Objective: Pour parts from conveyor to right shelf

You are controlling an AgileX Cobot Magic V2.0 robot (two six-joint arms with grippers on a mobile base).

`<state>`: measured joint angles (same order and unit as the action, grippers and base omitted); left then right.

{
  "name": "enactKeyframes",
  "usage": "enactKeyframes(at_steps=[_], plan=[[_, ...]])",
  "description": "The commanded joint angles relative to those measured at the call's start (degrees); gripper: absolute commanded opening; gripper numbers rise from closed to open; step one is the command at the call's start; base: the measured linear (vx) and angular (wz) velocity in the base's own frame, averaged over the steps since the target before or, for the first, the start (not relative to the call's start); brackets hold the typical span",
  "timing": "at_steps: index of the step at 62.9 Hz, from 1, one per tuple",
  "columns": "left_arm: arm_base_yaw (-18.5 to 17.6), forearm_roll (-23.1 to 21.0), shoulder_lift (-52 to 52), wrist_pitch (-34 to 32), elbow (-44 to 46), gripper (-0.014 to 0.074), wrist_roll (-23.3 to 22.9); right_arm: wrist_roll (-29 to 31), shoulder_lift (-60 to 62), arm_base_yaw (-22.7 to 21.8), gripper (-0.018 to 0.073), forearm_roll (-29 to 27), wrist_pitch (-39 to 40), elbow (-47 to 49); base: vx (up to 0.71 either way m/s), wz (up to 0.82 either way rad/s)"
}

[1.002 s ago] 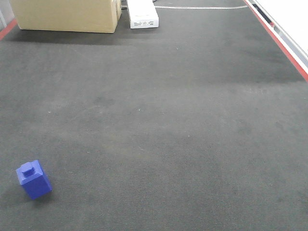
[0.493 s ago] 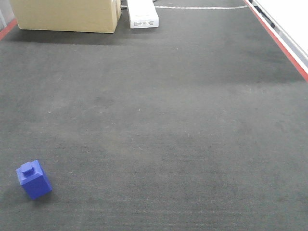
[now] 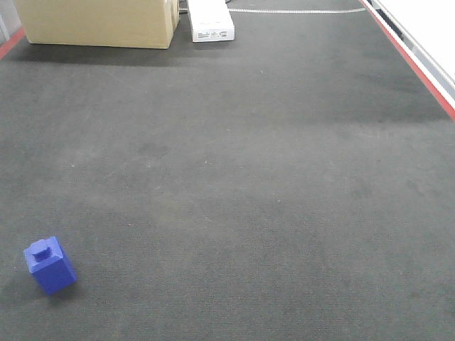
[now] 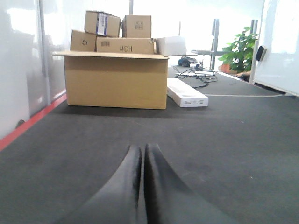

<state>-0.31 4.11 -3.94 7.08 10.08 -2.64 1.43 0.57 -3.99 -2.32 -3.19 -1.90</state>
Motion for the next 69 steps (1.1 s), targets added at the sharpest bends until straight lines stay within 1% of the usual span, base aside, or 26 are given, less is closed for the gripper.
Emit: enactKeyframes(at_steps=[1, 6, 10, 27, 32, 35, 38, 43, 50, 56, 62, 66, 69], plan=[[0.0, -0.2, -7.0, 4.4, 8.4, -0.0006, 1.4, 0.5, 1.0, -0.2, -0.0009, 0.0, 3.8, -0.9, 0.00, 0.00], [0.0, -0.2, -11.9, 9.7, 12.8, -0.0006, 1.4, 0.5, 1.0, -0.2, -0.0009, 0.0, 3.8, -0.9, 0.00, 0.00], [0.0, -0.2, -14.6, 11.7, 14.2, -0.0006, 1.4, 0.5, 1.0, -0.2, -0.0009, 0.0, 3.8, -0.9, 0.00, 0.00], [0.0, -0.2, -20.8, 11.6, 14.4, -0.0002, 1.3, 0.5, 1.0, -0.2, -0.0009, 0.0, 3.8, -0.9, 0.00, 0.00], [0.0, -0.2, -22.5, 11.9, 14.5, 0.0018, 0.9, 0.5, 1.0, -0.2, -0.0009, 0.0, 3.8, -0.9, 0.00, 0.00], [0.0, -0.2, -23.6, 12.1, 14.6, 0.0045, 0.9, 0.5, 1.0, -0.2, -0.0009, 0.0, 3.8, -0.9, 0.00, 0.00], [0.0, -0.2, -24.5, 11.9, 14.6, 0.0085, 1.1, 0.5, 1.0, -0.2, -0.0009, 0.0, 3.8, -0.9, 0.00, 0.00], [0.0, -0.2, -25.5, 11.6, 14.6, 0.0190, 1.2, 0.5, 1.0, -0.2, -0.0009, 0.0, 3.8, -0.9, 0.00, 0.00], [0.0, -0.2, -26.5, 12.6, 15.7, 0.0370, 1.2, 0.5, 1.0, -0.2, -0.0009, 0.0, 3.8, -0.9, 0.00, 0.00], [0.0, -0.2, -27.8, 15.4, 18.5, 0.0517, 1.6, 0.5, 1.0, -0.2, -0.0009, 0.0, 3.8, -0.9, 0.00, 0.00], [0.0, -0.3, -31.1, 20.8, 23.0, 0.0594, 1.6, 0.5, 1.0, -0.2, -0.0009, 0.0, 3.8, -0.9, 0.00, 0.00], [-0.3, -1.9, -34.3, 25.1, 26.4, 0.0615, 1.9, 0.5, 1.0, -0.2, -0.0009, 0.0, 3.8, -0.9, 0.00, 0.00], [-1.4, -3.3, -36.6, 28.0, 29.0, 0.0614, 3.6, 0.5, 1.0, -0.2, -0.0009, 0.0, 3.7, -0.9, 0.00, 0.00]])
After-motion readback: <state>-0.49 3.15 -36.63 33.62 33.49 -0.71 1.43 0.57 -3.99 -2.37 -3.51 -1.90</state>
